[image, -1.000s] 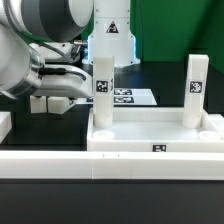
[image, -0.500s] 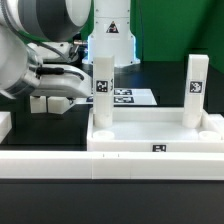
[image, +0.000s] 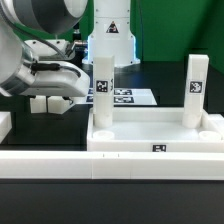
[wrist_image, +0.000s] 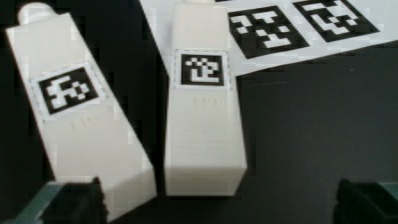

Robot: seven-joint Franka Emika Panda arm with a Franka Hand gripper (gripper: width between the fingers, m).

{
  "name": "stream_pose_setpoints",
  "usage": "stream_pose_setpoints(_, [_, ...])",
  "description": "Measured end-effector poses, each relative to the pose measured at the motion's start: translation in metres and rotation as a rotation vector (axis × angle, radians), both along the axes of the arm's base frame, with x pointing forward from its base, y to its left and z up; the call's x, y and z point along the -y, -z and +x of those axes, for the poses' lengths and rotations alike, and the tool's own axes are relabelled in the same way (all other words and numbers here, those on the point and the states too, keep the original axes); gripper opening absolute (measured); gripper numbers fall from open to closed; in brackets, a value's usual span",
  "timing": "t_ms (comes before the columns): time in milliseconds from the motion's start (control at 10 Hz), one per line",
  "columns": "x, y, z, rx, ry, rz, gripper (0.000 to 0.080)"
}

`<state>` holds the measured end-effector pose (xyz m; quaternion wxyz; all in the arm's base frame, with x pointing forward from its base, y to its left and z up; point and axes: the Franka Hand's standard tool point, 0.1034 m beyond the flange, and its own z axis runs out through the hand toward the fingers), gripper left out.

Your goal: Assemble desk

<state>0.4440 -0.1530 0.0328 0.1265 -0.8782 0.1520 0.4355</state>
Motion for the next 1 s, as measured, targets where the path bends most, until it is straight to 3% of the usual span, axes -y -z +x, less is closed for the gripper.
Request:
stream_pose_setpoints(600, [-0.003,0.012,0.002,0.024,-0.007,-0.017,0.0648])
stream_pose_setpoints(1000, [-0.007,0.025,-0.014,0.009,-0.002,-0.018,0.0648])
